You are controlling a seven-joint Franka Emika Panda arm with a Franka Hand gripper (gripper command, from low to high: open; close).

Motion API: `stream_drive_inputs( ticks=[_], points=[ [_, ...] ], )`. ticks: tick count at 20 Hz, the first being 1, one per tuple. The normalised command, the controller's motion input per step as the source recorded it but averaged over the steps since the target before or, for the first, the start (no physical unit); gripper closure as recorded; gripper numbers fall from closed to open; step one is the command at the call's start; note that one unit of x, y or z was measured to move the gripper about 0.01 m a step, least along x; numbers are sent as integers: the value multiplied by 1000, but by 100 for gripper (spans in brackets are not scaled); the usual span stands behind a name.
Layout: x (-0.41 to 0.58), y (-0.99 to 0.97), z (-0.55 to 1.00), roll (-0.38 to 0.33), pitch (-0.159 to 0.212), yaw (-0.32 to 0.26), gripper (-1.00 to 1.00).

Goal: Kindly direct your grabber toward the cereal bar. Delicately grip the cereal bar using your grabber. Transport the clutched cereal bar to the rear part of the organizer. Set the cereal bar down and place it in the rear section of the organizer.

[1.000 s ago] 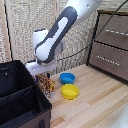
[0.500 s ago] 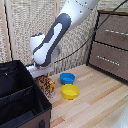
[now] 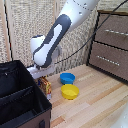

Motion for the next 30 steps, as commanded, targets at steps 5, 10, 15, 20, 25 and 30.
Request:
stream_drive_inputs(
  ticks=[5, 10, 15, 20, 25, 30],
  points=[
    [210, -175, 758, -1, 0, -28, 100],
    [337, -170, 1000, -21, 8, -76, 100],
    [380, -26, 951, -7, 58, -125, 100],
    [107, 73, 685, 14, 26, -250, 100],
    [-3, 127, 538, 10, -20, -313, 100],
    [-7, 127, 562, 5, -24, -312, 100]
  ],
)
